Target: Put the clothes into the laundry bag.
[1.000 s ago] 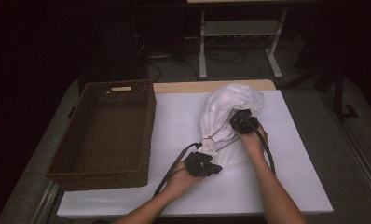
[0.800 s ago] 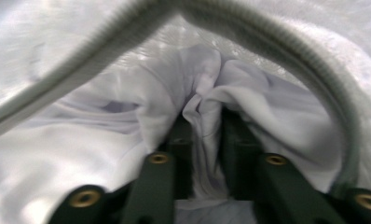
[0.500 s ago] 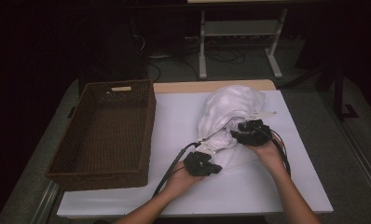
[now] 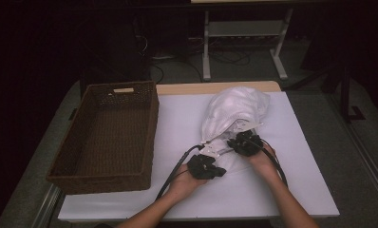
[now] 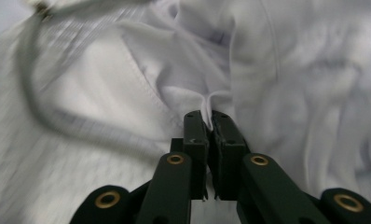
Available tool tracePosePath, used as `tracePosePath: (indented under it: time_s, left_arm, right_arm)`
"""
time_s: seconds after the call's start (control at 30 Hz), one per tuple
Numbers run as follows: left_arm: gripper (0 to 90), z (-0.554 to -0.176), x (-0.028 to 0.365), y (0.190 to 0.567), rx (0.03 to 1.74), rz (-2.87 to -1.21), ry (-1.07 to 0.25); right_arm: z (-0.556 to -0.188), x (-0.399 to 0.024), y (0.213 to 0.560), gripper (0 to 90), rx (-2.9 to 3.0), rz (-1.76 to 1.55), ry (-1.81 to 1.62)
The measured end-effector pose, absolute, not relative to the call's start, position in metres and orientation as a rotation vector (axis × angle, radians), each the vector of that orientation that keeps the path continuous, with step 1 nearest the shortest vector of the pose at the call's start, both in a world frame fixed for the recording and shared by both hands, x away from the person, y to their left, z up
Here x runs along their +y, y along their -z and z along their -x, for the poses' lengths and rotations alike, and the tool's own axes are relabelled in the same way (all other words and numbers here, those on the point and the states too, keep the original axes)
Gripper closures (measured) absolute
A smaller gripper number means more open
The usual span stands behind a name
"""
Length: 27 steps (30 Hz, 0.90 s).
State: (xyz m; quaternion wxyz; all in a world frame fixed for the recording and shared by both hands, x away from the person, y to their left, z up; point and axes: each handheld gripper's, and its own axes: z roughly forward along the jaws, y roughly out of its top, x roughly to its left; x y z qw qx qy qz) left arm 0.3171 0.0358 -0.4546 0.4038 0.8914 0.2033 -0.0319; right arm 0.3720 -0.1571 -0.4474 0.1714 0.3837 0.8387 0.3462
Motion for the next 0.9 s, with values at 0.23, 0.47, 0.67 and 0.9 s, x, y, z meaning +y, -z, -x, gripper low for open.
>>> tracePosePath:
  time_s: [0.23, 0.47, 0.67, 0.9]
  left_arm:
    - [90.0, -0.317, 0.036, 0.455, 0.509, -2.253, 0.076]
    - [90.0, -0.316, 0.036, 0.455, 0.511, -2.247, 0.075]
    - [90.0, -0.316, 0.036, 0.455, 0.512, -2.251, 0.068]
    - [90.0, -0.317, 0.036, 0.455, 0.509, -2.244, 0.073]
  right_arm:
    - [-0.400, -0.145, 0.453, 88.1, 2.263, -1.133, -0.984]
    - [-0.413, -0.142, 0.454, 88.2, 2.230, -1.148, -0.977]
    - [-0.428, -0.144, 0.451, 88.2, 2.198, -1.189, -0.961]
    - [-0.431, -0.145, 0.450, 85.4, 2.212, -1.224, -0.979]
